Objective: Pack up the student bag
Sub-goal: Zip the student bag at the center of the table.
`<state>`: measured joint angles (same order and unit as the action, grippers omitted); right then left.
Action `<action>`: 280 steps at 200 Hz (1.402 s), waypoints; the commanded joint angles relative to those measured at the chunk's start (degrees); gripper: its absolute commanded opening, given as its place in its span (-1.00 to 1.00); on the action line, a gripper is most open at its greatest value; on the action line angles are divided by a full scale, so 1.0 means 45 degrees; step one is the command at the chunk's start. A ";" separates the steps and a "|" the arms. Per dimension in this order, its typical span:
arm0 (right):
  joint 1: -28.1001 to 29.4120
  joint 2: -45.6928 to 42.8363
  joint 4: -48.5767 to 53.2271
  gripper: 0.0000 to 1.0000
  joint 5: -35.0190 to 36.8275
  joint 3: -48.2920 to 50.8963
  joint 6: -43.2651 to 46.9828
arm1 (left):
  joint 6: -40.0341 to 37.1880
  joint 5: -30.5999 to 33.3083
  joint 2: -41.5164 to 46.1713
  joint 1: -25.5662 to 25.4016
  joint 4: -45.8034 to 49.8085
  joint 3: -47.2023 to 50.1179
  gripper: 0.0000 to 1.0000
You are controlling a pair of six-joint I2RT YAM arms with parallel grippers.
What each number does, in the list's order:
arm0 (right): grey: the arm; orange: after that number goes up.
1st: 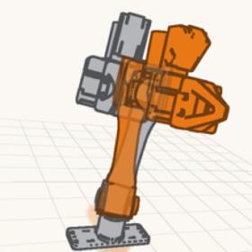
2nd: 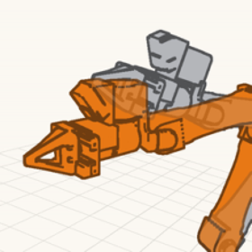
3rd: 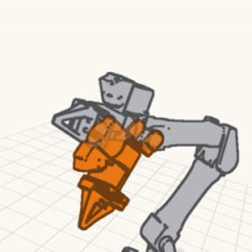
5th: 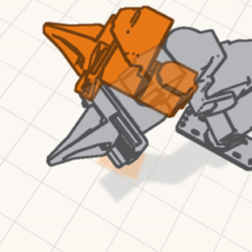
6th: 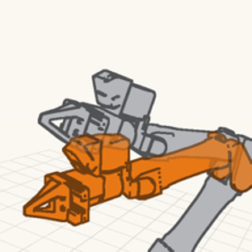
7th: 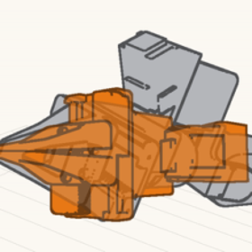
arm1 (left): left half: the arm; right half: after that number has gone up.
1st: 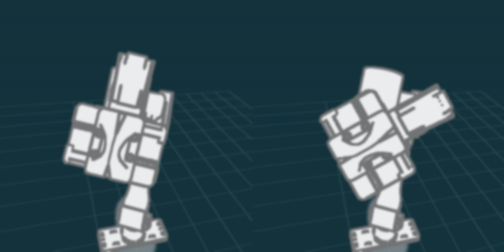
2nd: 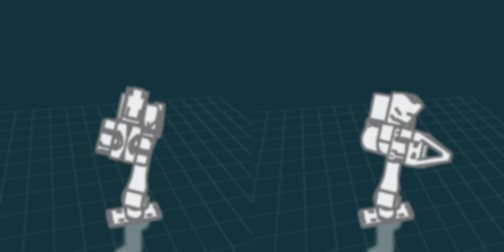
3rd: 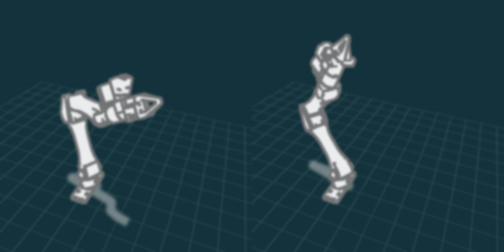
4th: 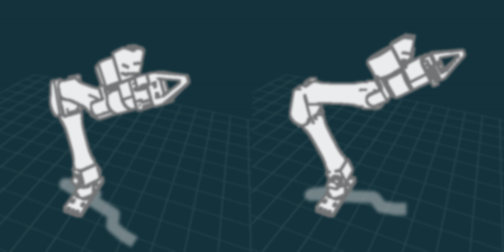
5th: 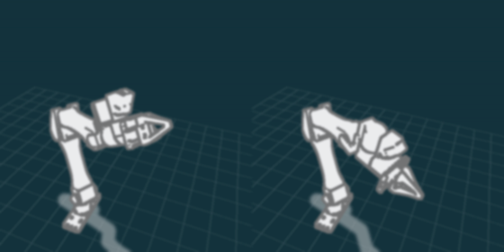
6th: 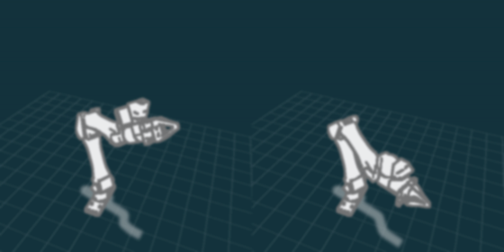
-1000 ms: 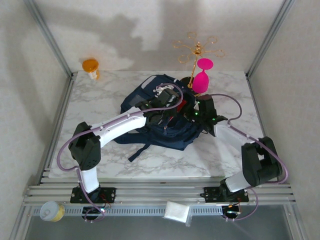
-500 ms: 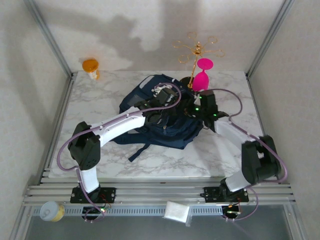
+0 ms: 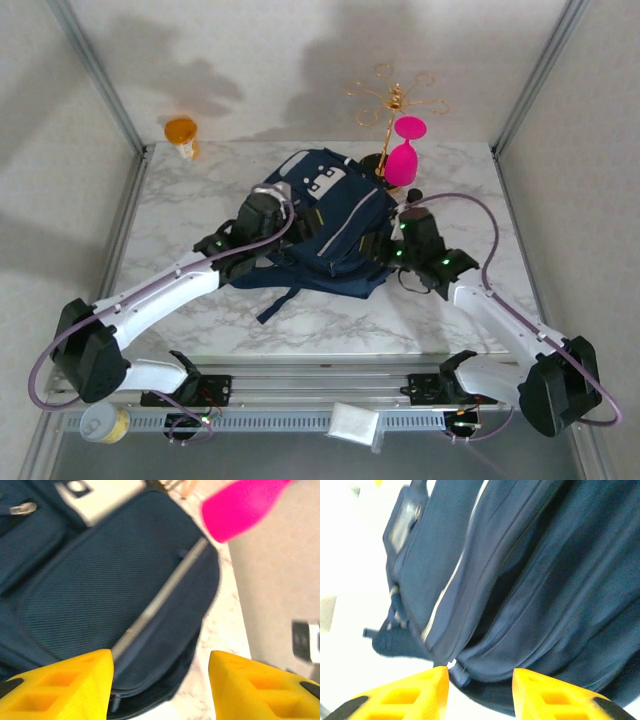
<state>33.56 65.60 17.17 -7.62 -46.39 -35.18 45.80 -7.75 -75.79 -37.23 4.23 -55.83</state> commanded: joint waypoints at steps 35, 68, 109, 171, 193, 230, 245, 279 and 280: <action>0.3630 0.2475 -0.0074 -0.08 0.3130 -0.0548 0.1337 | 0.2992 -0.0219 -0.1334 0.0693 -0.2758 0.2021 0.05; 0.3775 0.3666 -0.0726 -0.08 0.4122 -0.0786 0.1751 | 0.4121 0.0205 -0.1732 0.0715 -0.3759 0.2627 0.04; 0.3792 0.4304 -0.1427 -0.18 0.4433 -0.1156 0.2145 | 0.5079 0.0026 -0.2467 0.0657 -0.5039 0.2952 0.02; 0.3819 0.5131 -0.2246 -0.29 0.4332 -0.1317 0.2338 | 0.5802 0.0510 -0.3375 0.0404 -0.4943 0.2583 0.03; 0.3837 0.5606 -0.2247 -0.34 0.4414 -0.1491 0.2378 | 0.6236 0.0610 -0.3820 0.0345 -0.5041 0.2439 0.06; 0.3865 0.5784 -0.2069 -0.46 0.5443 -0.1627 0.2750 | 0.6424 0.1502 -0.4257 0.0313 -0.5184 0.2182 0.00; 0.3870 0.5576 -0.2058 -0.52 0.5527 -0.1462 0.3091 | 0.6347 0.1754 -0.4421 0.0327 -0.5158 0.2024 -0.10; 0.3853 0.5249 -0.1921 -0.90 0.6135 -0.1463 0.4015 | 0.6117 0.1891 -0.4740 0.0420 -0.5159 0.1802 -0.34; 0.3861 0.5228 -0.1921 -0.92 0.6150 -0.1466 0.4032 | 0.6104 0.1904 -0.4740 0.0421 -0.5159 0.1802 -0.34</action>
<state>50.70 91.20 10.07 15.27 -51.66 -21.08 73.63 -3.01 -95.77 -35.59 -18.35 -46.13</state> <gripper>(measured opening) 0.135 0.370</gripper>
